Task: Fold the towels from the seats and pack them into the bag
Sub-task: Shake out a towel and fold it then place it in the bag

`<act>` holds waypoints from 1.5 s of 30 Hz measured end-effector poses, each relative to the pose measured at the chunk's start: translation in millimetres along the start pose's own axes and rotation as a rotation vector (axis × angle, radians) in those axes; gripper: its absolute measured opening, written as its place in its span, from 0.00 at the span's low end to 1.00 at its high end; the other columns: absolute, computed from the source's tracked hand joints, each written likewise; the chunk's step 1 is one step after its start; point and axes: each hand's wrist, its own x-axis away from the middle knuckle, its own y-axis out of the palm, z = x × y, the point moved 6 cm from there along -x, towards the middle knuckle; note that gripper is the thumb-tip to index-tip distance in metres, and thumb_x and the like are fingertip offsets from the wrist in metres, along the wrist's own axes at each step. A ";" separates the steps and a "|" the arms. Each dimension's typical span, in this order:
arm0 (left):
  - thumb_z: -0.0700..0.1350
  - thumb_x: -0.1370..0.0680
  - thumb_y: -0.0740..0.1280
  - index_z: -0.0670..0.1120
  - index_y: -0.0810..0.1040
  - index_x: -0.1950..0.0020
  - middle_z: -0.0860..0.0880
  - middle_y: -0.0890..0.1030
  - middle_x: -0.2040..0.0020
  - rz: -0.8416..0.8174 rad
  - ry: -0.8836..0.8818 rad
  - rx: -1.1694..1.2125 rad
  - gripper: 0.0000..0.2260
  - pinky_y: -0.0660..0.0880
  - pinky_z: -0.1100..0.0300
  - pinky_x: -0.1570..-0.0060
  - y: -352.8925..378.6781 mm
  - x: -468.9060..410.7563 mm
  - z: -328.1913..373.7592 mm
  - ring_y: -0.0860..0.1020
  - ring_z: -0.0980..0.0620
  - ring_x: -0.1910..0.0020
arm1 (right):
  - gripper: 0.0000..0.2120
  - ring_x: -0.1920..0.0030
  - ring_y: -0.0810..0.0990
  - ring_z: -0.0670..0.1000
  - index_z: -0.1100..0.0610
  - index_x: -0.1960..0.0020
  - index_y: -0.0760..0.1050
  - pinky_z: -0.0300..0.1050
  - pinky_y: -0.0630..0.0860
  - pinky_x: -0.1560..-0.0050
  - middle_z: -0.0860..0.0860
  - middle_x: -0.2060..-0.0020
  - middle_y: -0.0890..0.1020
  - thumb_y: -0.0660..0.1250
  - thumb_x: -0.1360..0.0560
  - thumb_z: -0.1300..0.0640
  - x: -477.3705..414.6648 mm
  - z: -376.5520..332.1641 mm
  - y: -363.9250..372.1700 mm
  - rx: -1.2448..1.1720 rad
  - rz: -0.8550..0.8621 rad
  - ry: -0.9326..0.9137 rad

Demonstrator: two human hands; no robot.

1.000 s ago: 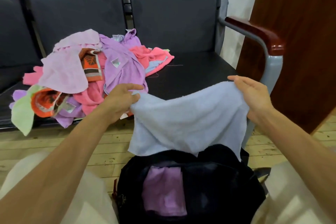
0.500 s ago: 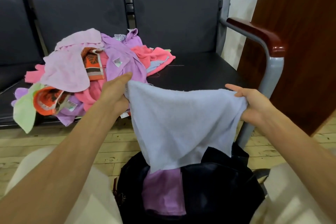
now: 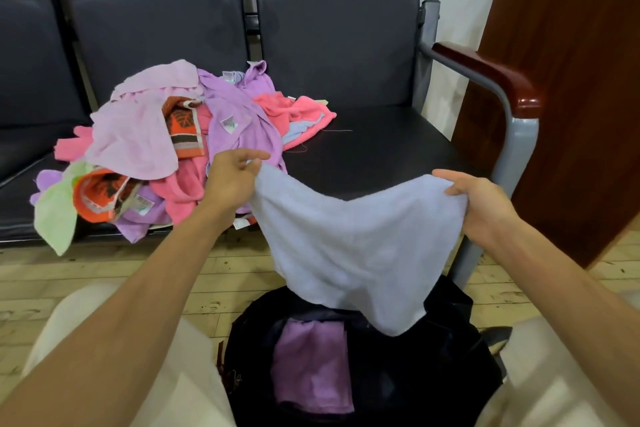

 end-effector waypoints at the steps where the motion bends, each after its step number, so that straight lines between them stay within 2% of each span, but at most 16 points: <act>1: 0.36 0.19 0.60 0.42 0.81 0.43 0.41 0.79 0.39 0.005 -0.003 0.012 0.11 0.71 0.51 0.42 1.0 0.2 -0.7 0.73 0.37 0.36 | 0.15 0.39 0.75 0.57 0.53 0.44 0.81 0.54 0.76 0.38 0.53 0.39 0.78 0.62 0.24 0.66 2.1 -5.0 -1.4 0.022 0.044 -0.053; 3: 0.37 0.19 0.60 0.41 0.80 0.42 0.43 0.79 0.40 0.006 -0.007 -0.010 0.11 0.73 0.48 0.43 1.4 -2.0 -2.3 0.74 0.35 0.39 | 0.11 0.40 0.76 0.55 0.54 0.43 0.81 0.53 0.74 0.37 0.52 0.41 0.79 0.67 0.24 0.60 8.7 -17.0 -3.0 0.019 0.107 -0.134; 6: 0.37 0.19 0.60 0.41 0.81 0.44 0.43 0.80 0.47 0.002 0.082 -0.108 0.11 0.70 0.67 0.62 -6.9 -18.8 9.0 0.76 0.48 0.59 | 0.10 0.38 0.75 0.53 0.53 0.43 0.82 0.55 0.72 0.35 0.50 0.41 0.80 0.69 0.23 0.58 12.9 -44.2 -5.2 0.075 0.160 -0.295; 7: 0.36 0.20 0.60 0.39 0.81 0.44 0.42 0.80 0.48 0.010 0.117 -0.151 0.11 0.69 0.67 0.63 -12.5 -26.5 17.9 0.75 0.49 0.61 | 0.10 0.37 0.74 0.53 0.52 0.42 0.81 0.52 0.72 0.35 0.50 0.40 0.79 0.68 0.23 0.58 14.3 -55.9 -5.7 0.105 0.166 -0.358; 11: 0.36 0.21 0.59 0.38 0.81 0.43 0.40 0.81 0.42 0.056 0.201 -0.260 0.13 0.70 0.58 0.44 -37.2 -50.2 64.3 0.77 0.42 0.42 | 0.15 0.40 0.73 0.49 0.55 0.38 0.79 0.43 0.70 0.41 0.52 0.38 0.78 0.70 0.25 0.61 18.7 -102.5 -9.5 0.160 0.200 -0.495; 14: 0.39 0.21 0.61 0.42 0.83 0.49 0.43 0.82 0.46 0.095 0.183 -0.225 0.10 0.73 0.54 0.44 -51.6 -60.2 88.5 0.78 0.43 0.44 | 0.15 0.43 0.74 0.48 0.57 0.39 0.80 0.40 0.69 0.44 0.50 0.42 0.79 0.70 0.25 0.60 26.6 -129.1 -11.2 0.177 0.222 -0.539; 16: 0.40 0.22 0.64 0.45 0.82 0.54 0.45 0.82 0.51 0.121 0.129 -0.085 0.07 0.75 0.54 0.48 -58.6 -60.9 100.9 0.79 0.46 0.49 | 0.13 0.45 0.74 0.47 0.57 0.40 0.80 0.39 0.68 0.46 0.50 0.44 0.80 0.70 0.24 0.58 32.1 -141.6 -14.8 0.157 0.270 -0.566; 19: 0.39 0.23 0.67 0.43 0.82 0.50 0.46 0.79 0.54 0.119 0.024 0.173 0.05 0.75 0.57 0.53 -62.3 -54.5 113.7 0.76 0.50 0.53 | 0.12 0.47 0.74 0.46 0.58 0.40 0.80 0.36 0.68 0.51 0.49 0.45 0.79 0.68 0.23 0.57 34.6 -150.1 -18.4 0.121 0.309 -0.544; 22: 0.39 0.23 0.68 0.40 0.81 0.45 0.46 0.79 0.51 0.100 -0.002 0.235 0.08 0.74 0.59 0.54 -63.0 -49.5 125.3 0.76 0.51 0.52 | 0.14 0.42 0.75 0.51 0.59 0.38 0.78 0.42 0.72 0.40 0.52 0.42 0.78 0.68 0.22 0.58 34.0 -152.4 -23.8 0.173 0.339 -0.507; 25: 0.38 0.24 0.69 0.39 0.81 0.44 0.46 0.81 0.49 0.065 0.017 0.223 0.09 0.74 0.61 0.51 -63.8 -50.2 133.7 0.78 0.51 0.50 | 0.15 0.39 0.76 0.55 0.60 0.37 0.77 0.50 0.74 0.36 0.56 0.40 0.79 0.68 0.23 0.60 32.2 -155.5 -28.3 0.259 0.343 -0.501; 28: 0.36 0.25 0.71 0.40 0.82 0.44 0.44 0.82 0.47 0.039 0.035 0.201 0.10 0.76 0.61 0.48 -65.0 -52.6 137.1 0.79 0.49 0.47 | 0.15 0.40 0.76 0.54 0.59 0.37 0.78 0.44 0.72 0.40 0.56 0.39 0.79 0.69 0.24 0.61 35.9 -164.2 -31.3 0.354 0.355 -0.540; 32: 0.36 0.28 0.74 0.40 0.81 0.43 0.44 0.81 0.47 0.027 0.081 0.062 0.14 0.76 0.57 0.42 -68.3 -50.7 138.0 0.79 0.47 0.47 | 0.17 0.37 0.75 0.56 0.60 0.38 0.79 0.47 0.71 0.37 0.57 0.38 0.78 0.72 0.26 0.62 41.1 -173.1 -34.0 0.472 0.351 -0.562; 36: 0.37 0.26 0.72 0.40 0.82 0.43 0.45 0.80 0.50 0.108 0.188 -0.163 0.12 0.73 0.59 0.49 -72.3 -41.9 143.4 0.75 0.50 0.51 | 0.16 0.38 0.76 0.57 0.61 0.39 0.80 0.48 0.70 0.35 0.59 0.41 0.80 0.72 0.26 0.61 43.4 -178.4 -33.8 0.596 0.349 -0.614; 39: 0.37 0.25 0.71 0.39 0.83 0.46 0.43 0.82 0.48 0.185 0.255 -0.239 0.09 0.73 0.58 0.50 -74.6 -38.8 146.7 0.78 0.47 0.50 | 0.13 0.45 0.78 0.54 0.61 0.41 0.80 0.42 0.68 0.43 0.58 0.46 0.82 0.70 0.24 0.58 44.2 -181.0 -29.1 0.691 0.366 -0.654; 42: 0.39 0.24 0.70 0.40 0.83 0.48 0.42 0.82 0.49 0.252 0.239 -0.250 0.06 0.75 0.54 0.50 -78.1 -41.7 144.4 0.78 0.45 0.52 | 0.12 0.56 0.79 0.51 0.59 0.44 0.82 0.41 0.73 0.55 0.55 0.51 0.83 0.71 0.25 0.55 43.9 -184.4 -22.8 0.780 0.426 -0.675; 45: 0.40 0.23 0.68 0.42 0.83 0.51 0.44 0.81 0.48 0.266 0.204 -0.300 0.05 0.76 0.52 0.52 -78.6 -46.8 139.9 0.78 0.45 0.53 | 0.10 0.57 0.80 0.52 0.59 0.45 0.81 0.42 0.74 0.59 0.56 0.51 0.82 0.70 0.24 0.55 46.3 -190.7 -17.1 0.829 0.473 -0.693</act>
